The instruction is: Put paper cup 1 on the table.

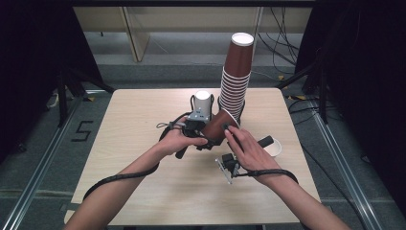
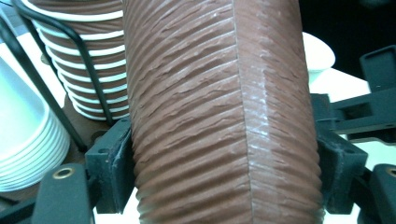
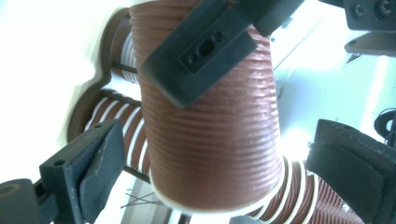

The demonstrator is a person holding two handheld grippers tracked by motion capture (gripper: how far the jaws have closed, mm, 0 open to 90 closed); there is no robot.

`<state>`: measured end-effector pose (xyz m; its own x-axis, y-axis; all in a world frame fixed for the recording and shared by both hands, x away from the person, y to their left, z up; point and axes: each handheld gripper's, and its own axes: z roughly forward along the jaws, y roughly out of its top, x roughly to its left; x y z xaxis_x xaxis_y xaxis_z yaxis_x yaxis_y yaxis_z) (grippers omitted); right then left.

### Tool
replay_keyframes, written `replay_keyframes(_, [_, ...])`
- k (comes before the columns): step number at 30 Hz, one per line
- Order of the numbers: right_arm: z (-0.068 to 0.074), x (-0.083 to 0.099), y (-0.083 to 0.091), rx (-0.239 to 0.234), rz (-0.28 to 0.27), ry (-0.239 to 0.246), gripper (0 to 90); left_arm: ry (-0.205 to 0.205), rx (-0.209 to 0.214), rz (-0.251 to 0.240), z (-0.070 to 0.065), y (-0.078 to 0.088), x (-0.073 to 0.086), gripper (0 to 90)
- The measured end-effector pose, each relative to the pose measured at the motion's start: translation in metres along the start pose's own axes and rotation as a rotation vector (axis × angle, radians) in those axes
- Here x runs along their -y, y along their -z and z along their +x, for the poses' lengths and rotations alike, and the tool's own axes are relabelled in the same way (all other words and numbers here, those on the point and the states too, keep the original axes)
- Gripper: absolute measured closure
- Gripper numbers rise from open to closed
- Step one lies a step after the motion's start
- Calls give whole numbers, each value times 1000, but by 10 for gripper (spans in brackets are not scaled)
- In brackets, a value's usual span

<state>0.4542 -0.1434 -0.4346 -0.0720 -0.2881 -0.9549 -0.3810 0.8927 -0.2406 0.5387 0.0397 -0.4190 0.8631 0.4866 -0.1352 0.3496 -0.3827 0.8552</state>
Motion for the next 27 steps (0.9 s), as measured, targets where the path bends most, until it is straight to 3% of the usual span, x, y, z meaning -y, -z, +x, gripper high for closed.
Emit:
replay_keyframes(2, [1,1,1,5,-3,-42,47,5,3,-7,2,1,1,221])
replay_keyframes(3, [0,1,0,37,-25,-49,48,5,-3,-8,2,2,1,221])
replay_keyframes(5, [-2,3,4,-9,-1,-70,51,6,-12,-9,3,3,2,221])
replay_keyframes(6, [-1,4,5,-4,1,-104,54,5,-13,-7,4,3,3,221])
replay_keyframes(7, [-4,6,5,-9,-5,-101,56,1,-15,-7,4,3,4,221])
replay_keyframes(8, [-3,6,8,-26,16,-139,60,4,-14,-9,5,3,4,221])
replay_keyframes(9, [-5,9,6,-3,-8,-140,66,7,-16,-18,5,4,5,221])
replay_keyframes(11, [-10,12,9,-26,-2,-188,86,1,-18,-19,5,4,6,220])
replay_keyframes(12, [-12,15,9,-44,-9,-274,89,-6,-19,-25,5,4,6,220])
replay_keyframes(14, [-17,19,11,-45,-1,-316,95,-6,-14,-28,5,4,7,219])
replay_keyframes(16, [-16,23,11,-56,12,-405,103,-13,-32,-28,4,4,8,220])
replay_keyframes(18, [-18,26,12,-55,23,-462,108,-6,-31,-32,5,4,9,220])
replay_keyframes(19, [-19,26,13,-57,38,-519,109,-5,-31,-32,6,4,9,220])
replay_keyframes(20, [-22,29,13,-57,26,-520,113,-5,-41,-33,6,4,10,220])
replay_keyframes(21, [-23,30,12,-46,14,-569,116,-7,-39,-36,7,3,10,220])
replay_keyframes(24, [-25,34,11,-64,5,-626,121,-2,-44,-48,7,4,10,220])
replay_keyframes(25, [-24,33,12,-71,20,-693,123,-2,-44,-58,8,4,10,220])
replay_keyframes(27, [-26,34,11,-78,26,-761,127,-1,-37,-64,8,4,10,220])
